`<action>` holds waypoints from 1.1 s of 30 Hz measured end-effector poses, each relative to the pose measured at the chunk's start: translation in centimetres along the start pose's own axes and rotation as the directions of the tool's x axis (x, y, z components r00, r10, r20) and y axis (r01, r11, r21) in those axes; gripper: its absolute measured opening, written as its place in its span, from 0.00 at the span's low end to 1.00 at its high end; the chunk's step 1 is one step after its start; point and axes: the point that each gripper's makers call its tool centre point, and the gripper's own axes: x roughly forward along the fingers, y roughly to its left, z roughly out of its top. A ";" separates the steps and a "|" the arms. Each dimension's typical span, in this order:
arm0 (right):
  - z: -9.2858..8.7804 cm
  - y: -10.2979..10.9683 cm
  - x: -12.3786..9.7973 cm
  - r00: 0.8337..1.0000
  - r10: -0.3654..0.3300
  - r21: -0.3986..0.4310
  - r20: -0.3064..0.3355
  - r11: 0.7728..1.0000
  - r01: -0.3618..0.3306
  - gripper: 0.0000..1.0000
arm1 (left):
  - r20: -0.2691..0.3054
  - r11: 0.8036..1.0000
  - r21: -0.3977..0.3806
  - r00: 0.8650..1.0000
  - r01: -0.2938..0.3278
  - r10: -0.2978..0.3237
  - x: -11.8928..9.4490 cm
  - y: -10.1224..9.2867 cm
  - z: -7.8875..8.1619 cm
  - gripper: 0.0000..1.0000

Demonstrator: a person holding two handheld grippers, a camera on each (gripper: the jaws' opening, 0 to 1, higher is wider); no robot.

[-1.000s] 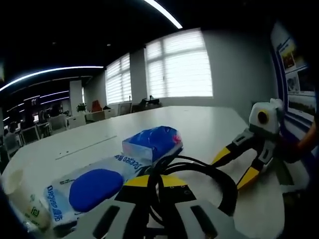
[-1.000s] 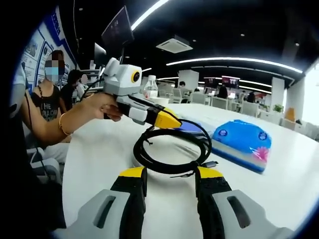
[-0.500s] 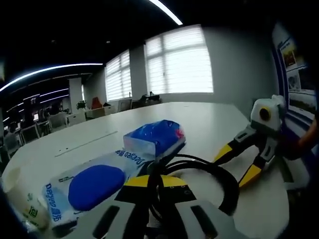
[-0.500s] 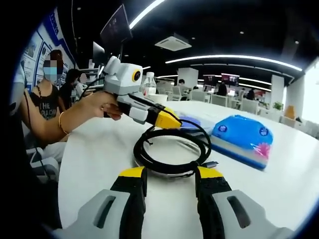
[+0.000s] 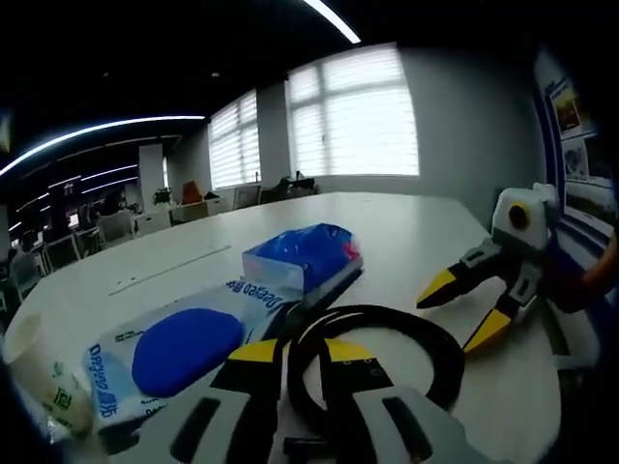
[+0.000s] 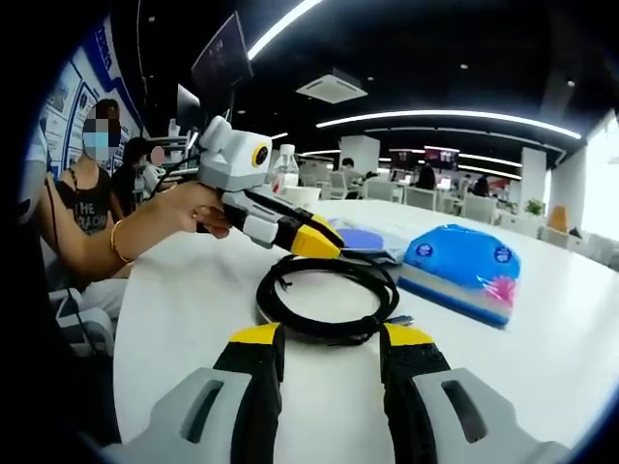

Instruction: Arrange the tabletop items into an orderly group along one side of the table until the central work area is clear of visible clutter.

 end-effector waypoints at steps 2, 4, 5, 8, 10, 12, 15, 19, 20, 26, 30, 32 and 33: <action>0.0 0.0 -0.1 1.000 -0.001 0.000 0.001 1.000 0.001 0.38 | -0.006 1.000 0.008 1.000 0.000 0.000 -0.1 -0.1 -0.1 0.14; 0.0 0.0 -0.1 1.000 -0.002 0.000 0.002 1.000 0.002 0.38 | 0.000 1.000 0.008 1.000 -0.004 0.004 -0.2 0.0 0.0 0.14; 0.1 0.0 -0.1 1.000 -0.002 0.001 0.003 1.000 0.002 0.38 | 0.000 1.000 0.008 1.000 -0.005 0.005 -0.2 0.0 0.0 0.14; 0.1 0.1 -0.2 1.000 -0.002 0.004 0.007 1.000 0.002 0.38 | 0.001 1.000 0.009 1.000 -0.010 0.010 -0.3 0.1 0.0 0.14; 0.1 0.1 -0.3 1.000 -0.004 0.002 0.006 1.000 0.004 0.38 | 0.001 1.000 0.009 1.000 -0.008 0.008 -0.4 0.1 0.0 0.14; 0.3 0.0 -0.3 1.000 -0.006 0.001 0.008 1.000 0.006 0.38 | 0.000 1.000 0.008 1.000 -0.008 0.008 -0.5 0.1 0.0 0.14; 0.5 0.1 -0.4 1.000 -0.006 -0.005 0.012 1.000 0.006 0.38 | 0.002 1.000 0.005 1.000 -0.013 0.013 -0.7 0.2 -0.1 0.14; 0.5 0.1 -0.5 1.000 -0.009 -0.008 0.010 1.000 0.009 0.38 | 0.013 1.000 -0.012 1.000 -0.005 0.005 -1.1 0.1 -0.1 0.14; 0.5 0.1 -0.5 1.000 -0.009 -0.008 0.009 1.000 0.009 0.38 | 0.019 1.000 -0.022 1.000 0.000 0.000 -1.2 0.0 -0.1 0.15; 0.6 0.2 -0.6 1.000 -0.011 -0.009 0.011 1.000 0.011 0.38 | 0.023 1.000 -0.028 1.000 -0.012 0.012 -1.7 0.0 -0.2 0.17; 0.8 0.2 -0.7 1.000 -0.015 -0.011 0.015 1.000 0.015 0.38 | 0.020 1.000 -0.005 1.000 -0.019 0.019 -2.1 -0.1 -0.2 0.18; 0.9 0.2 -0.8 1.000 -0.017 -0.010 0.016 1.000 0.017 0.39 | 0.022 1.000 -0.005 1.000 -0.018 0.018 -2.3 -0.2 -0.3 0.18; 0.9 0.2 -0.8 1.000 -0.017 -0.007 0.016 1.000 0.017 0.39 | 0.025 1.000 -0.005 1.000 -0.017 0.017 -2.4 -0.2 -0.3 0.19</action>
